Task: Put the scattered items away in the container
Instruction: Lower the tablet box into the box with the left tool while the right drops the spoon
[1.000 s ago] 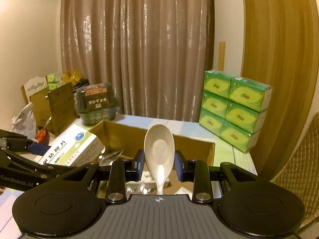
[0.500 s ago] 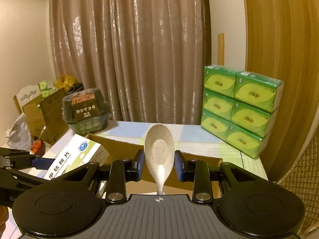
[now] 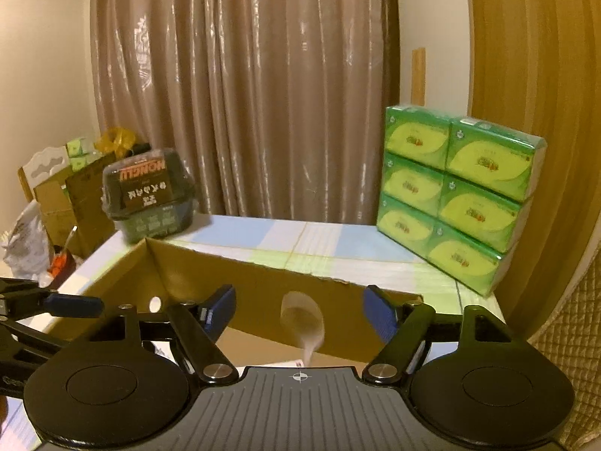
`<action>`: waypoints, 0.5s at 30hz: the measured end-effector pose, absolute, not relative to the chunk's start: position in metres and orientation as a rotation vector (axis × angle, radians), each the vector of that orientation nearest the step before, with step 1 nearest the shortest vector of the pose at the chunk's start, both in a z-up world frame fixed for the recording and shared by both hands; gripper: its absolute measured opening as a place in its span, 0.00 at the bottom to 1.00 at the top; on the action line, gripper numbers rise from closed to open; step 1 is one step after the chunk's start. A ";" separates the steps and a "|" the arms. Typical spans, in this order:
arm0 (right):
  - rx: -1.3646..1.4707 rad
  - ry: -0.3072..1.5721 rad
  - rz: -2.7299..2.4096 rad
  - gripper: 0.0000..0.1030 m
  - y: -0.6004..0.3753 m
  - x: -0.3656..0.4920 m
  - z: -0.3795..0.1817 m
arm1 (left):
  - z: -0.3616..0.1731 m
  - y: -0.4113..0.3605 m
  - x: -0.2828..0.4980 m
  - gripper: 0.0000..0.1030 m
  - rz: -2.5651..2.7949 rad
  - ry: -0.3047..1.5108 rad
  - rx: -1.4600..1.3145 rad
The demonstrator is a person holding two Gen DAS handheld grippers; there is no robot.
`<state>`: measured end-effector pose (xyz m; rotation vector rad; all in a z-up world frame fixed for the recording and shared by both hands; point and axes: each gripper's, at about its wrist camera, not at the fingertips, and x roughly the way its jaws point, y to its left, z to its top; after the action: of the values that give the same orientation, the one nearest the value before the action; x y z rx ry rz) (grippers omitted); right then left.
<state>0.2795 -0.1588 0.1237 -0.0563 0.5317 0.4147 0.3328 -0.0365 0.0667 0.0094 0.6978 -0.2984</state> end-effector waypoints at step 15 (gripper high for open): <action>-0.027 0.546 0.386 0.70 -0.171 0.259 0.123 | 0.061 -0.024 0.318 0.75 -0.292 0.719 -0.020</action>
<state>0.2591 -0.1712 0.1228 -0.0267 0.5462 0.3857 0.3184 -0.0238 0.0614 -0.0199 0.7193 -0.2915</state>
